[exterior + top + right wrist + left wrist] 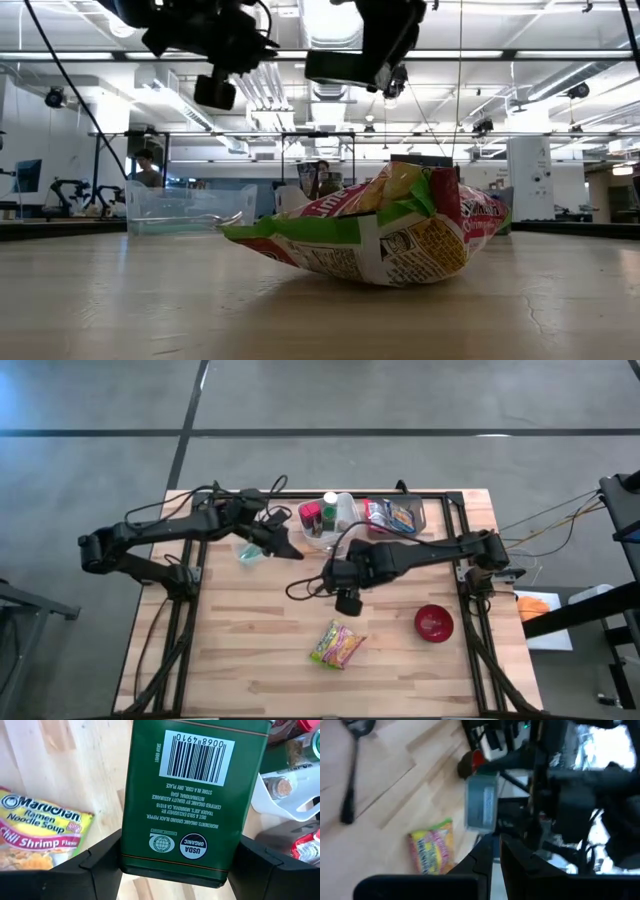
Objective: Pick & Place Food Item
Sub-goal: Put the black seasoning can into the white bin
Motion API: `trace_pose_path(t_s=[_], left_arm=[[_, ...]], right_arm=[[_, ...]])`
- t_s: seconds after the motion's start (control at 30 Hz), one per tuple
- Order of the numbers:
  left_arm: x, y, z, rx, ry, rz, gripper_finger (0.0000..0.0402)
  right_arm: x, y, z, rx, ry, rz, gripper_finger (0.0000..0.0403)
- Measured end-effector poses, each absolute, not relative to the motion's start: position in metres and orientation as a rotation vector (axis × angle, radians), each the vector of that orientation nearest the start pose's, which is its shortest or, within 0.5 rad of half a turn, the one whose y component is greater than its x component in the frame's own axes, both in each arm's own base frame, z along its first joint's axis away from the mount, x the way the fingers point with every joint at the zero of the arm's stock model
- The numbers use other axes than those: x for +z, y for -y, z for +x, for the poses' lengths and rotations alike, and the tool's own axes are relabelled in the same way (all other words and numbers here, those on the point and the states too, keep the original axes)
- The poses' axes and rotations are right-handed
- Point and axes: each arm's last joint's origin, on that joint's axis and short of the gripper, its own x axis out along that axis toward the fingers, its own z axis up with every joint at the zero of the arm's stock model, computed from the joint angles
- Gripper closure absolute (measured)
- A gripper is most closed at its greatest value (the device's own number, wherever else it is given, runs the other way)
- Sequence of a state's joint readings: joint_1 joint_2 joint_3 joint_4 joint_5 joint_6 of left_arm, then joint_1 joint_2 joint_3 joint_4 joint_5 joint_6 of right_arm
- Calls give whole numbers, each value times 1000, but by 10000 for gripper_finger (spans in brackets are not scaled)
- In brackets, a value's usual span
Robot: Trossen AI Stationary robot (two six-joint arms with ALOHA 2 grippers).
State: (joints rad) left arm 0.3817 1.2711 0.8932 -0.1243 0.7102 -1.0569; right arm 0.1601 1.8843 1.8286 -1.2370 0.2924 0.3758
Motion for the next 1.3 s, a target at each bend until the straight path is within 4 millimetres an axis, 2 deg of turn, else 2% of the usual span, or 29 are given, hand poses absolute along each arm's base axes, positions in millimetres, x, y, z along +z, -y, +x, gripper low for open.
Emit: trace_pose_path(t_s=[0.37,0.63,0.73,1.03,1.17,1.3], left_arm=[[268,-87,267,-23,-598,-1432,366],[269,-87,268,-21,-581,-1405,355],[269,-87,268,-22,-580,-1406,317],[270,-87,268,9,-565,-1431,154],[271,-82,271,6,-557,-1436,111],[277,-78,275,-29,-508,-1436,87]], right_arm=[[311,-53,369,-337,-1220,-32,129],[330,-51,366,-329,-1163,-57,129],[336,-51,367,-319,-1145,-61,129],[340,-50,368,-309,-1126,-68,129],[340,-47,369,-315,-1120,-62,129],[341,-46,371,-313,-1103,-51,129]])
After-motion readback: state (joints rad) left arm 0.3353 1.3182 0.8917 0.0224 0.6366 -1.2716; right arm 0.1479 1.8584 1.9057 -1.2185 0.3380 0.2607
